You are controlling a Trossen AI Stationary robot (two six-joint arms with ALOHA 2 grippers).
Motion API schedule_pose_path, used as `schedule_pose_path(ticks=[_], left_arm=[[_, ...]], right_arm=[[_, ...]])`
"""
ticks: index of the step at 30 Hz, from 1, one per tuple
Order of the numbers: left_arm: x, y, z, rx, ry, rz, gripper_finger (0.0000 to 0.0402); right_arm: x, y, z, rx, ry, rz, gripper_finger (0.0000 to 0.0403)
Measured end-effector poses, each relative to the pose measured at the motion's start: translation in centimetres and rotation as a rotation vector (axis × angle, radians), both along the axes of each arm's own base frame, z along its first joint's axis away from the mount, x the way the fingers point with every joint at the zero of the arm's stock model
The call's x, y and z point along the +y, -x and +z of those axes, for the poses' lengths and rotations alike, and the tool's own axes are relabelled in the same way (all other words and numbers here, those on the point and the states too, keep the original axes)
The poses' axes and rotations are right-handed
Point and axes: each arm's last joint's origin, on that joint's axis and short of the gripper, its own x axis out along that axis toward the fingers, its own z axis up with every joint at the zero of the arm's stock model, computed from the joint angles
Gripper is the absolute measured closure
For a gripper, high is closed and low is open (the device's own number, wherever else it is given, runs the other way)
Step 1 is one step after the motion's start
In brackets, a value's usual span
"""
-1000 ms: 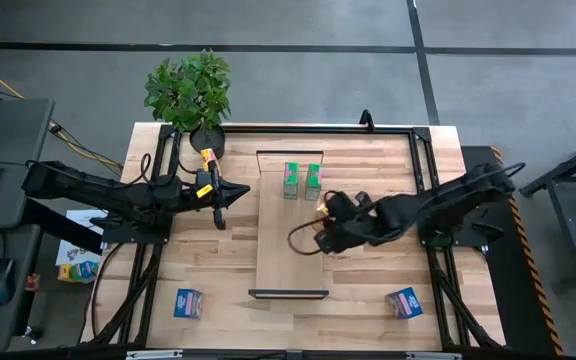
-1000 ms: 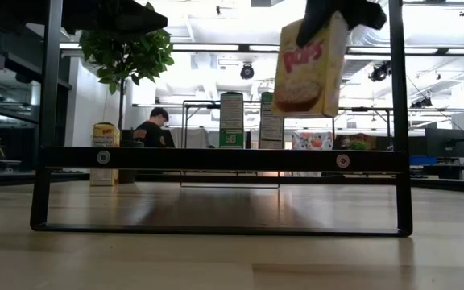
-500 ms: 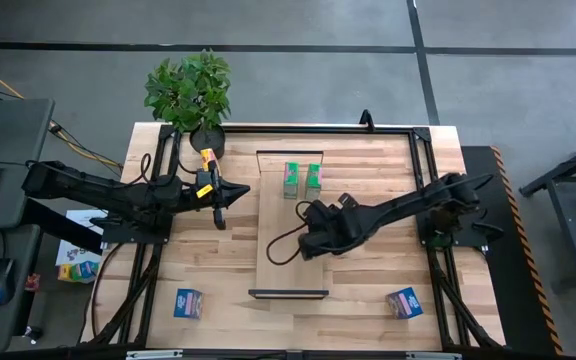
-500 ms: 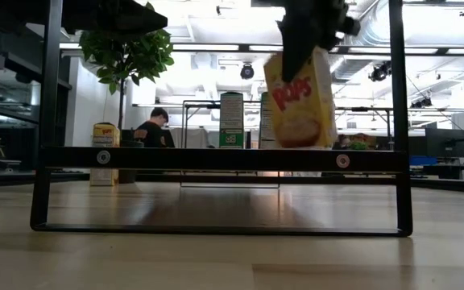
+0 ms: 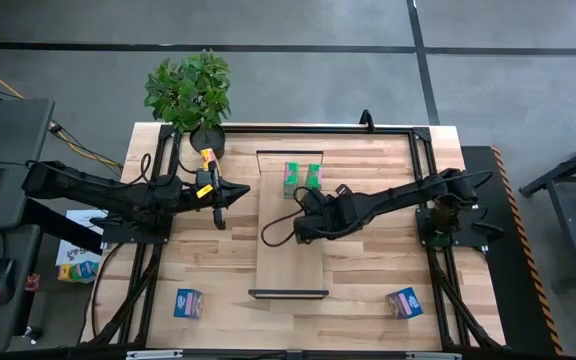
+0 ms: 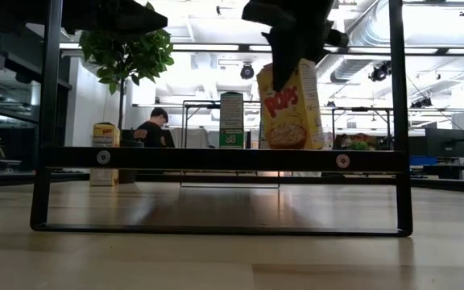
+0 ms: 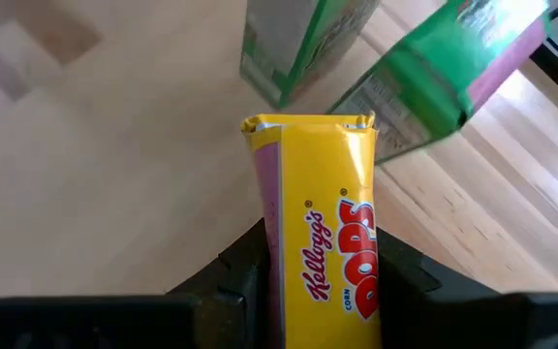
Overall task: Stack cereal on shelf
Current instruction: Put the right yellow cereal box on the shelf
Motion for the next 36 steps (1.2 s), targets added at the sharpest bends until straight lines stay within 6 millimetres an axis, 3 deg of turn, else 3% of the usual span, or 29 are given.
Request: schedule_pose_path(ticks=[23, 36], left_arm=[[0.0, 0.0, 0.0, -0.002, 0.007, -0.002, 0.0401], [0.0, 0.0, 0.0, -0.002, 0.007, -0.002, 0.0401]], right_arm=[[-0.8, -0.9, -0.1, -0.028, -0.045, 0.037, 0.0286], [-1.0, -0.9, -1.7, -0.016, -0.084, 0.043, 0.0164]])
